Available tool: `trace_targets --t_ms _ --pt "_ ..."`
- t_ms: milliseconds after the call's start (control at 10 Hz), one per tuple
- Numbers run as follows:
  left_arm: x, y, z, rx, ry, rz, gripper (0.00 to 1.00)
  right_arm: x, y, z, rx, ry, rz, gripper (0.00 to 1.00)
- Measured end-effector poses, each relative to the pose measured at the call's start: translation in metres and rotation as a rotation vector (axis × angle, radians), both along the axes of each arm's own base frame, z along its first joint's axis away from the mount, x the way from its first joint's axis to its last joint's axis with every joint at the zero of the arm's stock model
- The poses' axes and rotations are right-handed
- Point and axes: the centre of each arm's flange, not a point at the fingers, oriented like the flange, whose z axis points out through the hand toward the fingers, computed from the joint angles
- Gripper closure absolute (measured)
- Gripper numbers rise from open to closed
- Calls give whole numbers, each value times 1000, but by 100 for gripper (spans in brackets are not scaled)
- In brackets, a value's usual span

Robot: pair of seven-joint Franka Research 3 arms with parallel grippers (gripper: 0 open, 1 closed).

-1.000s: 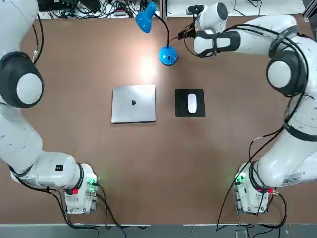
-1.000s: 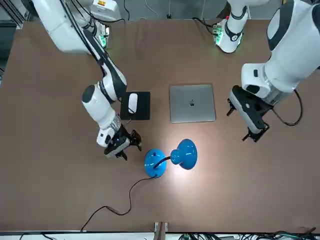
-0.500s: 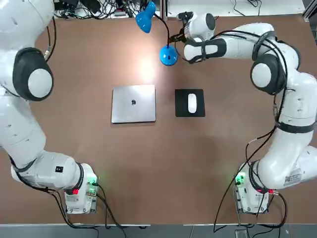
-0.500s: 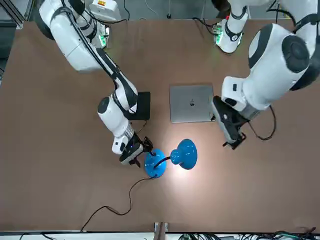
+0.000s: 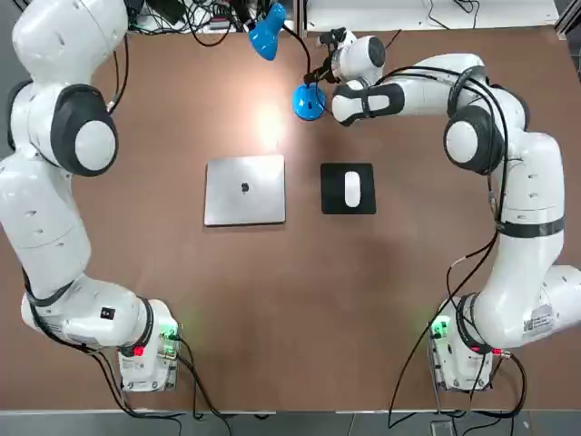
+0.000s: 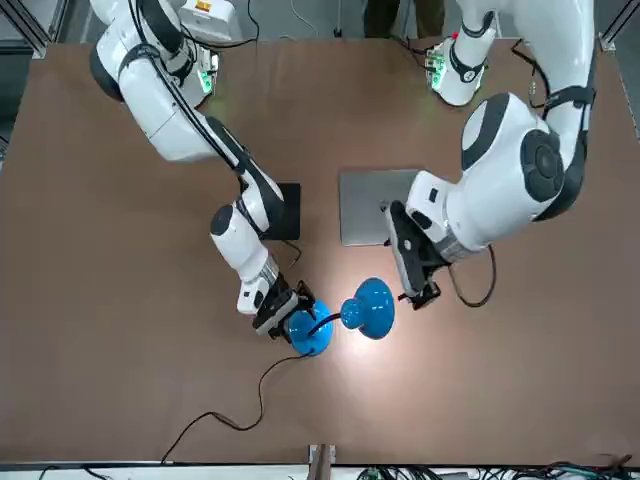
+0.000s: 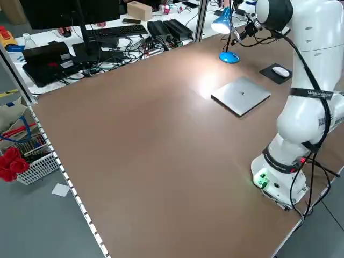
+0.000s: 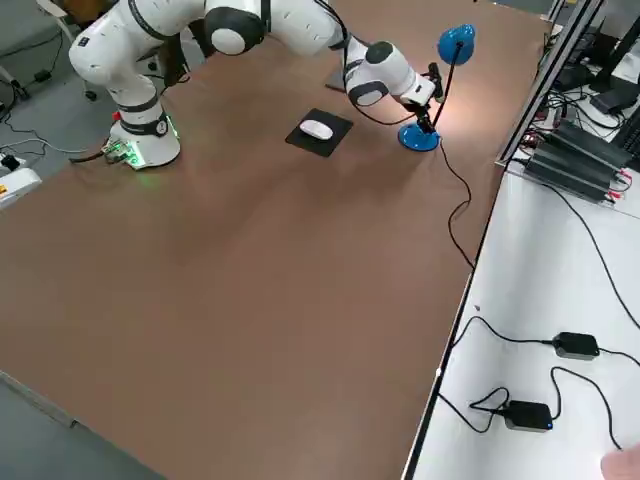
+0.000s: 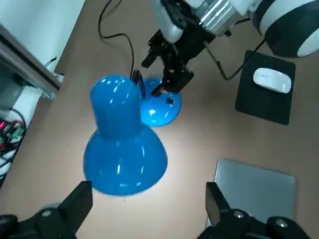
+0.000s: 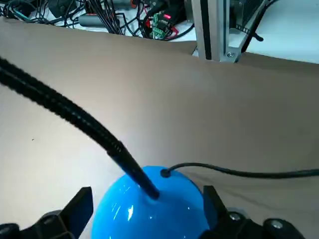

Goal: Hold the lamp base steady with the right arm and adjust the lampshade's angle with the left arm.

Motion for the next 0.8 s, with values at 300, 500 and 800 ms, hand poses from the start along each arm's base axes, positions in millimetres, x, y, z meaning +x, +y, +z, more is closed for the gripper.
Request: trace_targets --t_ms 300,500,800 --pt "10 -6 -5 -48 -55 15 0 6 11 -24 -44 -36 24 6" --pt "17 -5 -9 -61 -94 -1 0 5 18 -39 -53 -37 33 10" --pt "23 -3 -19 -109 -91 -28 0 4 22 -38 -51 -42 37 32"
